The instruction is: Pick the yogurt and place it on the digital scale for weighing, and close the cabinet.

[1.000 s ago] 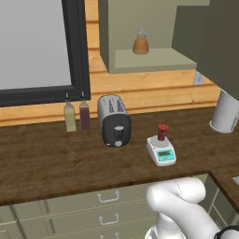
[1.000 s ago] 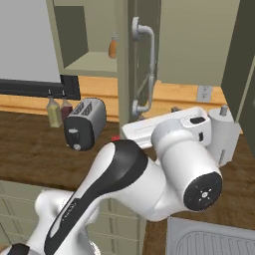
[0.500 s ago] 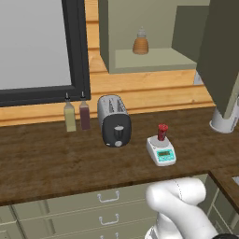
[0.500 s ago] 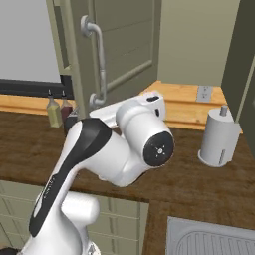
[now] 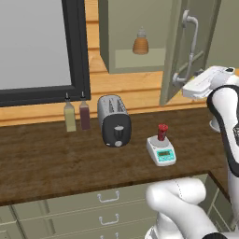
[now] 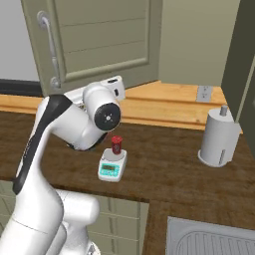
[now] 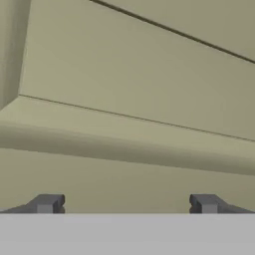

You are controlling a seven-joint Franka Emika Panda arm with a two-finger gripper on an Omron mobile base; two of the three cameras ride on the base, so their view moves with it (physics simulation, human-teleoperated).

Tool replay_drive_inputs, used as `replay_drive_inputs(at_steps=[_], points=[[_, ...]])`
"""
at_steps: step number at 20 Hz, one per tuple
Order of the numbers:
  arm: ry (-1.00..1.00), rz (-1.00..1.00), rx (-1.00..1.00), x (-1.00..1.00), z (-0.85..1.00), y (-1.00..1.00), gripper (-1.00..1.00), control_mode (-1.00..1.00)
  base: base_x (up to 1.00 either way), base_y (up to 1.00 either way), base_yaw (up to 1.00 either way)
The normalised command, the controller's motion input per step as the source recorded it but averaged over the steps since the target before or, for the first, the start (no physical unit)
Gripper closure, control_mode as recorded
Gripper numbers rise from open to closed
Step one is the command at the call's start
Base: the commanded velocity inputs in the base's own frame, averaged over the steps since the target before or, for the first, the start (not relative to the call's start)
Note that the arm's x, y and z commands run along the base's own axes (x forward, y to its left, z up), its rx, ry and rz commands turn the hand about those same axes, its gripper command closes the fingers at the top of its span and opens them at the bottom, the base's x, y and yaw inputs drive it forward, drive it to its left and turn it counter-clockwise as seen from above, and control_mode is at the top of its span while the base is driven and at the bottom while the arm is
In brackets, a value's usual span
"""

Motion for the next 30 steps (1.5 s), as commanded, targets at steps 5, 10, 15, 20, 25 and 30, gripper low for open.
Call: replay_drive_inputs(at_steps=[5, 10, 15, 20, 25, 30], points=[[0.01, -0.02, 0.00, 1.00, -0.08, 1.00, -1.00, -1.00, 0.00, 0.00, 0.00], [0.13, -0.19, -0.07, 1.00, -0.15, 1.00, -1.00, -1.00, 0.00, 0.00, 0.00], [0.11, -0.23, -0.11, 1.00, -0.10, 0.83, -1.00, -1.00, 0.00, 0.00, 0.00], [0.20, -0.18, -0.09, 1.00, -0.04, 0.60, -1.00, -1.00, 0.00, 0.00, 0.00], [0.16, -0.04, -0.04, 0.32, 0.05, 0.14, -1.00, -1.00, 0.00, 0.00, 0.00], [0.00, 0.00, 0.00, 0.00, 0.00, 0.00, -1.00, -1.00, 0.00, 0.00, 0.00]])
